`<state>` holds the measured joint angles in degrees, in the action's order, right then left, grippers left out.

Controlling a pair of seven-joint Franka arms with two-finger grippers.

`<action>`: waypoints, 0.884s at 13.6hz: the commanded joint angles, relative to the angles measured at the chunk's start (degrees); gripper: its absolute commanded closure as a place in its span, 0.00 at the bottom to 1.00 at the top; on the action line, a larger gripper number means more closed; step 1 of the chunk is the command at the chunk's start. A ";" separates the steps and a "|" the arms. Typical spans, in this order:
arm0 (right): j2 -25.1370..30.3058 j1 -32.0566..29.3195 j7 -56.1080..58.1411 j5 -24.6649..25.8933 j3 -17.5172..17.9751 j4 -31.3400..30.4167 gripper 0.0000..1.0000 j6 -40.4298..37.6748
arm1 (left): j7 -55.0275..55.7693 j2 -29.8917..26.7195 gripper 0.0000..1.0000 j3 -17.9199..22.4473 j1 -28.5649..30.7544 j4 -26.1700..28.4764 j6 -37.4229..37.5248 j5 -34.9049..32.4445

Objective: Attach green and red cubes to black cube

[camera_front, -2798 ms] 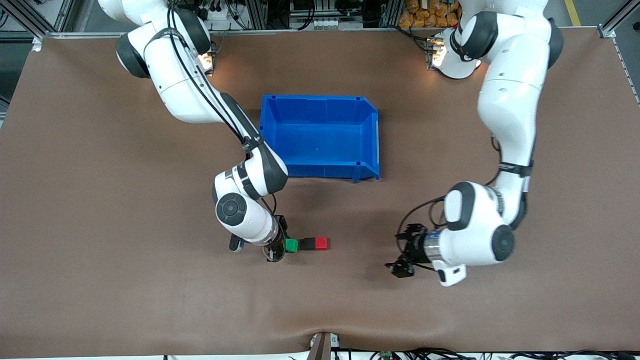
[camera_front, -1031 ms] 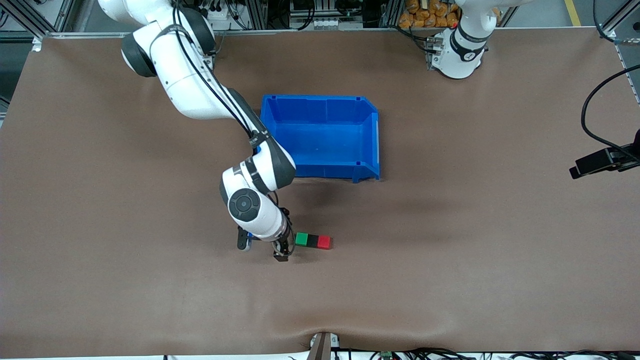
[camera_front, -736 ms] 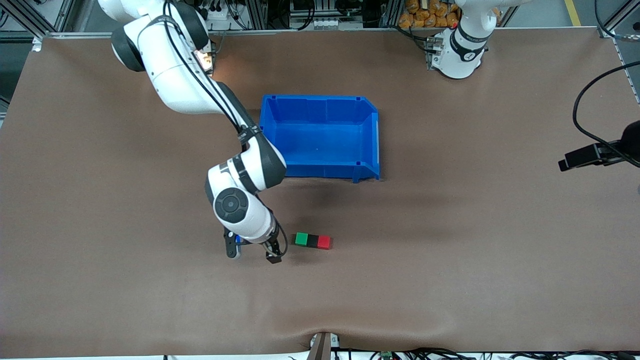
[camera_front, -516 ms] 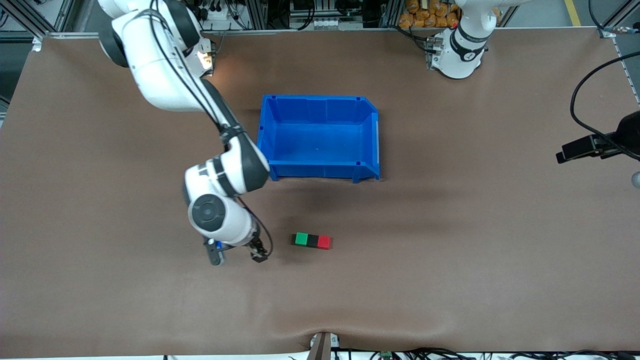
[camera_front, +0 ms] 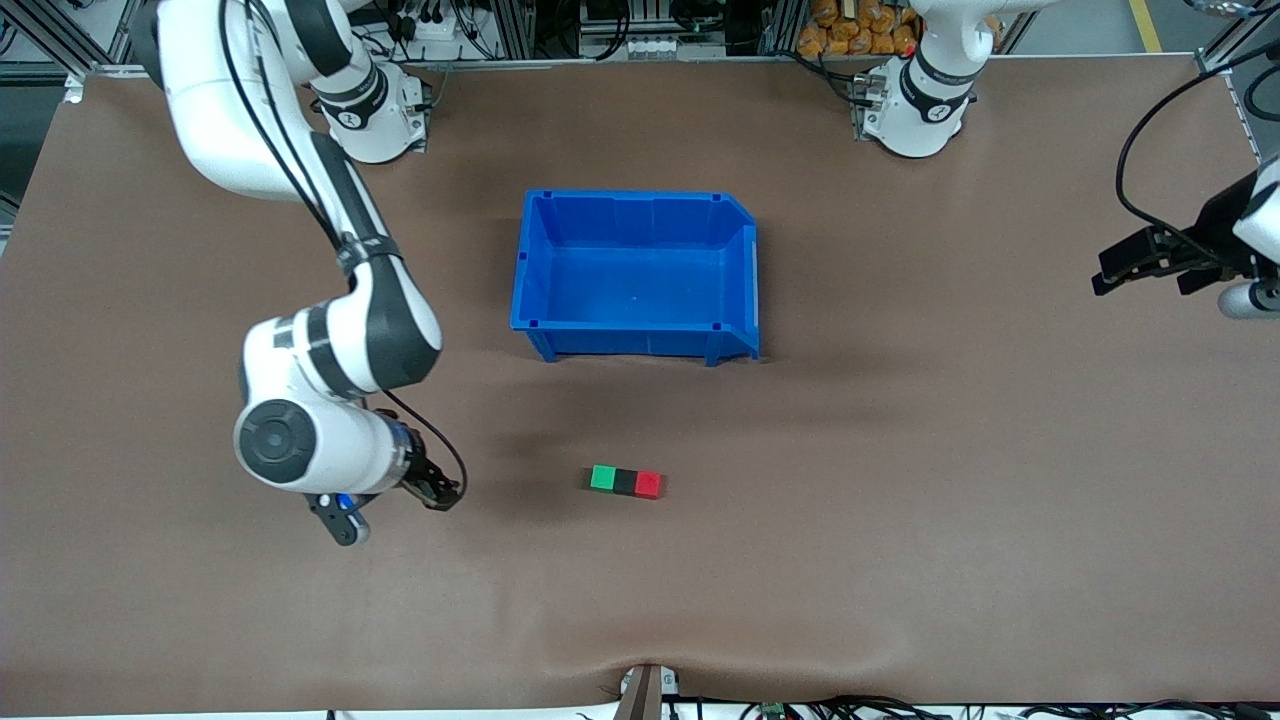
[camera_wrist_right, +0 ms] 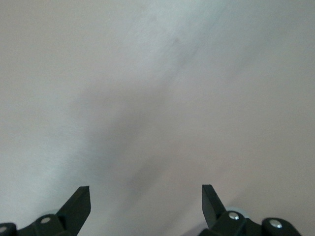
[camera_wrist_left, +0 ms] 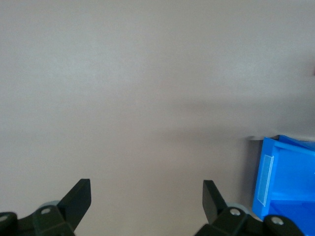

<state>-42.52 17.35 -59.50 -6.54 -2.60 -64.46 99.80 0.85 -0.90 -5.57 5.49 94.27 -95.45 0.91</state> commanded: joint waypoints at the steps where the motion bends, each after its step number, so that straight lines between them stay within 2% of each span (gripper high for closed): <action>1: 12.53 -3.02 10.42 0.83 1.01 -14.53 0.00 0.83 | -1.38 2.63 0.00 -0.58 0.58 -5.11 2.78 -2.91; 2: 14.55 -3.72 13.24 1.00 0.93 -16.29 0.00 0.66 | -1.38 4.57 0.00 -0.76 0.40 -8.45 4.55 -3.46; 3: 16.49 -4.95 16.66 1.00 0.93 -17.53 0.00 0.39 | -0.86 4.85 0.00 -0.93 0.40 -9.35 4.83 -2.50; 6: 22.46 -8.29 27.29 1.00 0.93 -22.36 0.00 0.04 | -0.32 3.10 0.00 -1.20 0.66 -9.19 7.90 -2.23; 8: 26.85 -11.36 35.81 1.09 0.93 -25.09 0.00 -0.92 | 0.11 3.62 0.00 0.02 1.10 -9.54 7.82 2.66; 12: 33.10 -15.50 49.19 1.88 1.01 -26.42 0.00 -6.10 | 2.04 3.01 0.00 0.73 1.28 -9.89 7.74 0.33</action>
<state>-14.12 3.71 -15.21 -6.15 -2.83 -87.47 94.53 1.65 2.32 -4.70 6.42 85.68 -88.84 2.09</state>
